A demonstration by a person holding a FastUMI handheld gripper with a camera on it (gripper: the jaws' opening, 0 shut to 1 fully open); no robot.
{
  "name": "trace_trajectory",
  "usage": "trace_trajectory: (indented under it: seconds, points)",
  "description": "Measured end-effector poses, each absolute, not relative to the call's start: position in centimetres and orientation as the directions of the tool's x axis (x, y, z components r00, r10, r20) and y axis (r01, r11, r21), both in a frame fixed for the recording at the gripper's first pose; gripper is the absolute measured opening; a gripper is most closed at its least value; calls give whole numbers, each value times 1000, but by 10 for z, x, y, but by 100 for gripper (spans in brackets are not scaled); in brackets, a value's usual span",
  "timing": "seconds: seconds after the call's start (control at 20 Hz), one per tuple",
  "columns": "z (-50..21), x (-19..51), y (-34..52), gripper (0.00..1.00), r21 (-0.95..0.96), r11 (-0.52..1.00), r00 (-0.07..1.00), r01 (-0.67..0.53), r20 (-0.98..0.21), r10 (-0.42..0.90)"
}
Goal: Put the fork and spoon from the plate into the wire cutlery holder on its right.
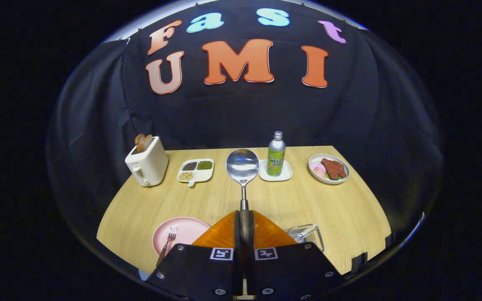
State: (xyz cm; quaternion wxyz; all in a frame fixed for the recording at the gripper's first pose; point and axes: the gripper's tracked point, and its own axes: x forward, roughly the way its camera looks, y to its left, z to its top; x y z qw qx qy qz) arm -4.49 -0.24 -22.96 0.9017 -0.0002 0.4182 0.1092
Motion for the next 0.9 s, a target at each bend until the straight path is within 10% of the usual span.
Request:
trace_trajectory:
  seconds: [0.9]
  points:
    - [-311,-107,-121,4,-16,959,257,-283,-965,60]
